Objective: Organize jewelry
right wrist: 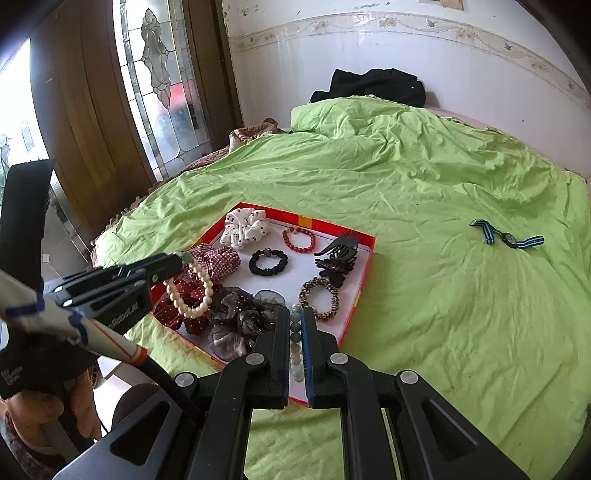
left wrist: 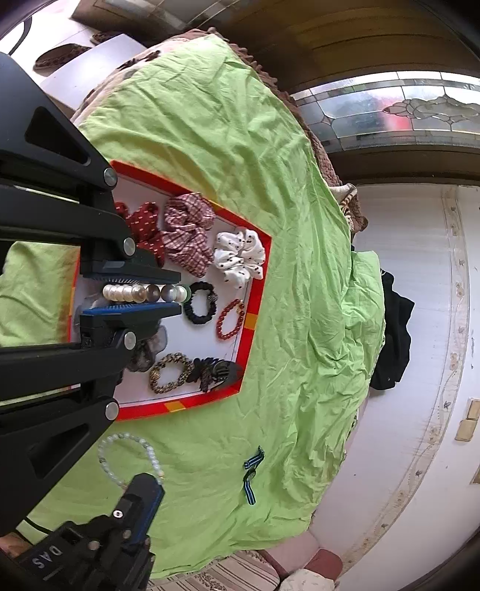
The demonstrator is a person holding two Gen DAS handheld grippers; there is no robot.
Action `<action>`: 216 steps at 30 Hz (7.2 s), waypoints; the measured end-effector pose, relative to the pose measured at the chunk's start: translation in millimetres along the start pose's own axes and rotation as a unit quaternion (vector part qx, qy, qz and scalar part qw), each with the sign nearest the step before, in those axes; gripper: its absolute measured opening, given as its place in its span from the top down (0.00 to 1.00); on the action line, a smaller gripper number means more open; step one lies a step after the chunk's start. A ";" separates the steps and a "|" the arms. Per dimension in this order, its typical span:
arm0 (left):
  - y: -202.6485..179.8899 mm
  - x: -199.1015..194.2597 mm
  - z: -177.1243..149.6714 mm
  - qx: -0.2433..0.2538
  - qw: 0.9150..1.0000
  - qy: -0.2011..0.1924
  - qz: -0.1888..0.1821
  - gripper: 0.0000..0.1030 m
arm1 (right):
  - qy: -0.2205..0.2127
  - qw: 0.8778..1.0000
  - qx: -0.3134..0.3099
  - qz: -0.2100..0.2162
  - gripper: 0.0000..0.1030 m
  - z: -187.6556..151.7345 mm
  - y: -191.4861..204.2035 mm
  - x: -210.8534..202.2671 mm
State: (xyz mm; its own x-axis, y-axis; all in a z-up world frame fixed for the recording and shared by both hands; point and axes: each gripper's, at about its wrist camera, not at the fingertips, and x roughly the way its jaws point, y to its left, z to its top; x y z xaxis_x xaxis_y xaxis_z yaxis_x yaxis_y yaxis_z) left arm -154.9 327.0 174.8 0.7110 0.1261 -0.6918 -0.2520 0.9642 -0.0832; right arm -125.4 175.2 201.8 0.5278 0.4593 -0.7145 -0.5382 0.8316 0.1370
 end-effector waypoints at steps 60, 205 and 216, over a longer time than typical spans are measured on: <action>-6.4 86.7 38.3 0.030 0.997 0.050 -0.041 0.62 | 0.077 0.997 0.002 0.011 0.63 -35.2 -2.6 85.5; -41.5 -62.8 -75.2 0.040 0.998 -0.030 0.036 0.00 | -0.034 0.975 0.100 -0.198 0.28 -101.2 -47.2 -49.5; -44.8 -52.9 -77.9 0.045 0.998 -0.014 0.031 0.00 | -0.031 0.974 0.101 -0.201 0.27 -102.5 -51.7 -44.3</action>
State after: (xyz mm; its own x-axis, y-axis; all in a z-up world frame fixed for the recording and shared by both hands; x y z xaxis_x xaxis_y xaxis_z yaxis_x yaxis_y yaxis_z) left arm -232.3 258.9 159.2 0.7151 0.1908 -0.6725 -0.2368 0.9713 0.0237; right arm -188.3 79.8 156.1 0.7115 0.0964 -0.6961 -0.1420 0.9898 -0.0081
